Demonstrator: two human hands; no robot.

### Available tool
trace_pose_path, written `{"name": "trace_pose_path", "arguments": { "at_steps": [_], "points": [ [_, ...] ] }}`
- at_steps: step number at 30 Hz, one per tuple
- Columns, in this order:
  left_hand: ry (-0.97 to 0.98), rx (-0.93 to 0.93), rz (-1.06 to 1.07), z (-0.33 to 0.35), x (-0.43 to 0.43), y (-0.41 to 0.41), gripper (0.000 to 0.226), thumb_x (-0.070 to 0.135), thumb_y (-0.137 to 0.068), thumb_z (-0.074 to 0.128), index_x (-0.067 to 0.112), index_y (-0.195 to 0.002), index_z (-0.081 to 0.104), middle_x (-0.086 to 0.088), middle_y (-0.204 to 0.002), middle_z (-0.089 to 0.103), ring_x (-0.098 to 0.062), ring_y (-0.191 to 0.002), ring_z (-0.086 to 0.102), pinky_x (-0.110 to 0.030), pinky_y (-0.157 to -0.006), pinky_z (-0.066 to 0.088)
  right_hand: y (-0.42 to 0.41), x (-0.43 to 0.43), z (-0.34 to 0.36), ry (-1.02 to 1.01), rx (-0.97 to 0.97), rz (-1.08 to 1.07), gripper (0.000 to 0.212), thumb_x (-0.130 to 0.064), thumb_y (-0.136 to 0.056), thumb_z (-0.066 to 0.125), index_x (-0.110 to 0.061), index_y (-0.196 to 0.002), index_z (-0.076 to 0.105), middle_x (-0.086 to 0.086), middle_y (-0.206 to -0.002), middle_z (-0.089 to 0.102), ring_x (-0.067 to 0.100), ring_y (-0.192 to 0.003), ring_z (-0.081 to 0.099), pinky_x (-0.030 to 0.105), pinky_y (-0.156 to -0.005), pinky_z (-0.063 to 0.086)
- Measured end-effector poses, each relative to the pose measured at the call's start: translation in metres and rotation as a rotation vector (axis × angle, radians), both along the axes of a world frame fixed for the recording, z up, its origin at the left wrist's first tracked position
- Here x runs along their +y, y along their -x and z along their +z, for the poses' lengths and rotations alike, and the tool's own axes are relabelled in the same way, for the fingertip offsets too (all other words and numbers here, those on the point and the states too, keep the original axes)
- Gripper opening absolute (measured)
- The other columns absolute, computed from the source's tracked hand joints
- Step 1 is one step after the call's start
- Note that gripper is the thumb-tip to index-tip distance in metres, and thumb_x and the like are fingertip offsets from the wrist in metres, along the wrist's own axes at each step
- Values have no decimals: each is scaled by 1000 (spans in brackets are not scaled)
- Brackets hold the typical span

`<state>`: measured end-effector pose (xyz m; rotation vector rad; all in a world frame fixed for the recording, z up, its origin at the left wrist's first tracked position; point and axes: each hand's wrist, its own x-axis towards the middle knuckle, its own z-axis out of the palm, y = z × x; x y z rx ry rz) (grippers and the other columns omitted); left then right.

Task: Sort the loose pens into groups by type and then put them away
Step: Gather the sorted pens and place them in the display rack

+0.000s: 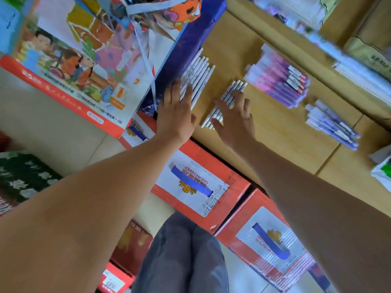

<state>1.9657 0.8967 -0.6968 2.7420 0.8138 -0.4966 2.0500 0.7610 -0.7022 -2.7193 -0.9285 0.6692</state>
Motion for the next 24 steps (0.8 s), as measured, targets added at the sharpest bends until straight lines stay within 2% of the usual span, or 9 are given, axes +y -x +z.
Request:
{"name": "trace_pose_path", "arguments": {
  "at_steps": [4,9,12,16,19,24],
  "points": [
    [-98,-27,42,-6,3,-16,74,30,-89,51,10,-151,15,-12,-151,23,-32,-134,28,-41,-103,33,-3,-7,-6,-22,-53,-14,42,-38,-87,62,-30,-127,52,9,-142,29,29,-125,31,41,-91,48],
    [-99,-55,68,-6,-1,-30,69,32,-90,53,4,-146,25,-17,-143,32,-33,-129,34,-40,-105,32,-12,-18,-5,-78,-55,-61,29,-28,-82,71,-14,-105,61,12,-134,38,31,-118,38,40,-80,52],
    [-90,-63,99,-5,-1,-37,66,31,-88,59,4,-141,31,-18,-144,29,-33,-127,35,-39,-105,36,-15,-24,-8,-88,-60,-35,35,-21,-82,71,-12,-113,57,13,-133,37,28,-117,39,38,-77,55],
    [-103,-89,107,-6,1,-41,63,26,-85,64,2,-135,34,-18,-141,33,-31,-122,41,-37,-100,41,-15,-24,-6,-138,-19,-114,54,-17,-76,76,-10,-122,48,12,-127,39,25,-113,42,33,-85,52],
    [-106,-93,78,-5,-2,-41,63,23,-84,63,1,-136,34,-20,-135,38,-31,-120,42,-36,-101,40,-15,-26,-4,-122,22,-187,64,-18,-76,75,-8,-130,41,11,-126,39,23,-113,42,31,-89,47],
    [-30,-61,98,-4,-3,-44,55,27,-83,64,0,-125,41,-18,-125,44,-29,-113,47,-34,-96,42,-16,-33,0,-92,78,-273,62,-22,-79,72,-9,-131,40,10,-122,44,23,-109,47,28,-89,41]
  ]
}}
